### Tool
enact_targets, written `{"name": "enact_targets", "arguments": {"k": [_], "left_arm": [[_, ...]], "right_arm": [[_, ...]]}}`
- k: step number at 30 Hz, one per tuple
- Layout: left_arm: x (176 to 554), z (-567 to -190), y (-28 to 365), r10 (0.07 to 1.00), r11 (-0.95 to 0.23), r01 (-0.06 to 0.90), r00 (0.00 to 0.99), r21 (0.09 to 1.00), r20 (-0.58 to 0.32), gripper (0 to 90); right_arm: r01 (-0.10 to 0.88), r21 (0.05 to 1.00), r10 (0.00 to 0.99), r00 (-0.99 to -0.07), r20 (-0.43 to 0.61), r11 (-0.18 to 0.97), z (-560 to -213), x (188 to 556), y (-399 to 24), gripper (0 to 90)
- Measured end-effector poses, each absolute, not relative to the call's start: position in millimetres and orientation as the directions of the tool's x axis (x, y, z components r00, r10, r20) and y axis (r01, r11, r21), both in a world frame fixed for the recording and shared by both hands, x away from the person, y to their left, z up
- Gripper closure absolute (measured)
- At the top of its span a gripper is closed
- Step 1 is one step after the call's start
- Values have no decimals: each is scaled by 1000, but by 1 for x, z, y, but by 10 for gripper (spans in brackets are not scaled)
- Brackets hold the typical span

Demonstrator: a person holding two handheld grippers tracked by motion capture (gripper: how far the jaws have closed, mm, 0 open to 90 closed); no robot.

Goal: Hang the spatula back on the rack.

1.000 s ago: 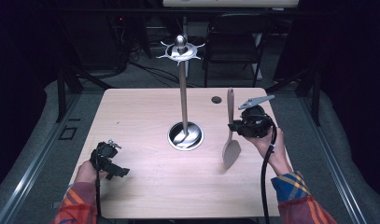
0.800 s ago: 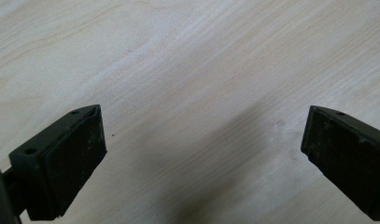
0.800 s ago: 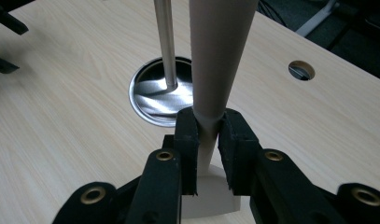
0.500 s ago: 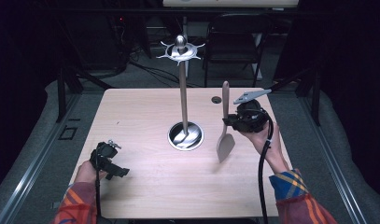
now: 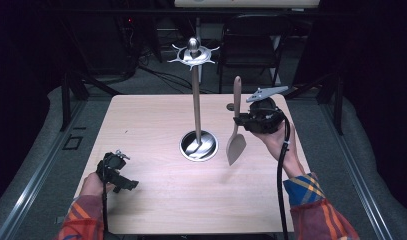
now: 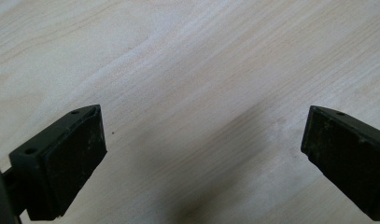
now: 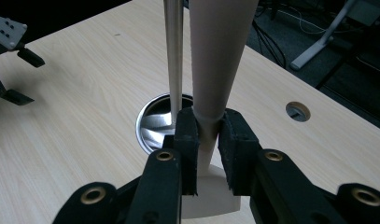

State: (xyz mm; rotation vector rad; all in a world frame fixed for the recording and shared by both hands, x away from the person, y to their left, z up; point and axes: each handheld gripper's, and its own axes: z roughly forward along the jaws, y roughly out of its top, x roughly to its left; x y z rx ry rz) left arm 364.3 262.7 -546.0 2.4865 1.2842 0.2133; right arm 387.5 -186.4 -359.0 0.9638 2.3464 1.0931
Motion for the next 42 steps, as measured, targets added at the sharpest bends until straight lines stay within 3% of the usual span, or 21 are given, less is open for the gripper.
{"name": "enact_targets", "arguments": {"k": [15,42], "left_arm": [[365,-547,263,811,-539,764,584,355,-25,0],[364,-546,264,808,-545,760,589,355,-21,0]], "right_arm": [[401,784,706,-705,-66,474,-338,404,-169,779],[386,769,683,-725,-89,509,-329,421,-150,778]]}}
